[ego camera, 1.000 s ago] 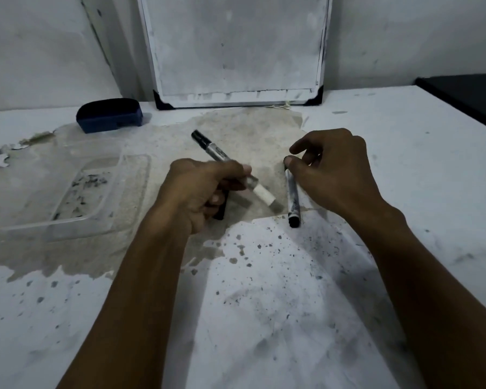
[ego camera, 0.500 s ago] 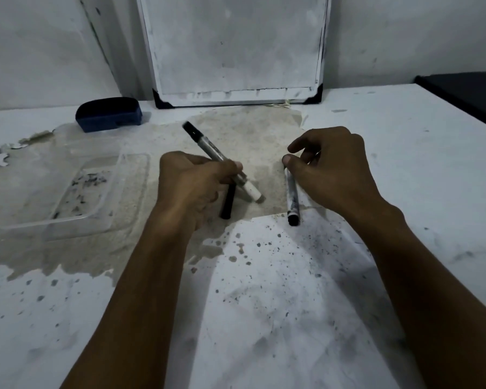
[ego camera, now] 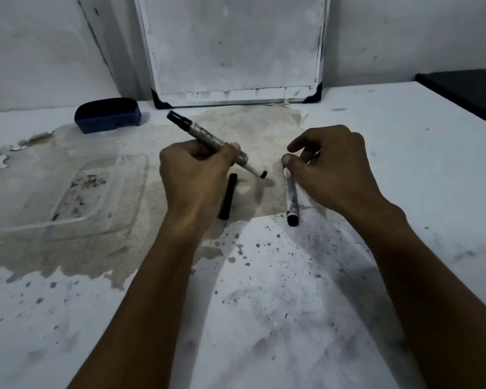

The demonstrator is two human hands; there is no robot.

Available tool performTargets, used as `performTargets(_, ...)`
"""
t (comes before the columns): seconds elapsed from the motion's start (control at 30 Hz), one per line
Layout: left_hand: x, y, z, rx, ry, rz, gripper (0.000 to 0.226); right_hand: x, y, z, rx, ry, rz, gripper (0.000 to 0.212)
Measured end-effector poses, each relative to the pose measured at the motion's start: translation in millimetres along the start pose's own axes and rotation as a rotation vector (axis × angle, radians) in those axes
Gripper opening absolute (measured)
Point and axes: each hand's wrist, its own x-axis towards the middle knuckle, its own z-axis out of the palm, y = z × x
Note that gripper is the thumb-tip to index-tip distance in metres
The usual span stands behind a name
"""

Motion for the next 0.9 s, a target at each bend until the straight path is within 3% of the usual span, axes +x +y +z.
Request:
performTargets(0.17, 6, 5, -6, -0.088, 0.052, -0.081, 0.011, 0, -4, -3, -0.005, -0.030, -0.060, 0.024)
performTargets(0.4, 8, 6, -10, -0.182, 0.016, -0.171, 0.018, -7, -13, 1, 0.011, -0.155, -0.239, 0.049)
performTargets(0.7, 10, 9, -13, -0.264, -0.010, -0.218, 0.019, -10, -19, 4, 0.110, -0.012, -0.327, 0.025)
performTargets(0.9, 15, 16, -29, -0.315, 0.082, -0.227, 0.021, -11, -22, 0, 0.181, 0.029, -0.334, 0.022)
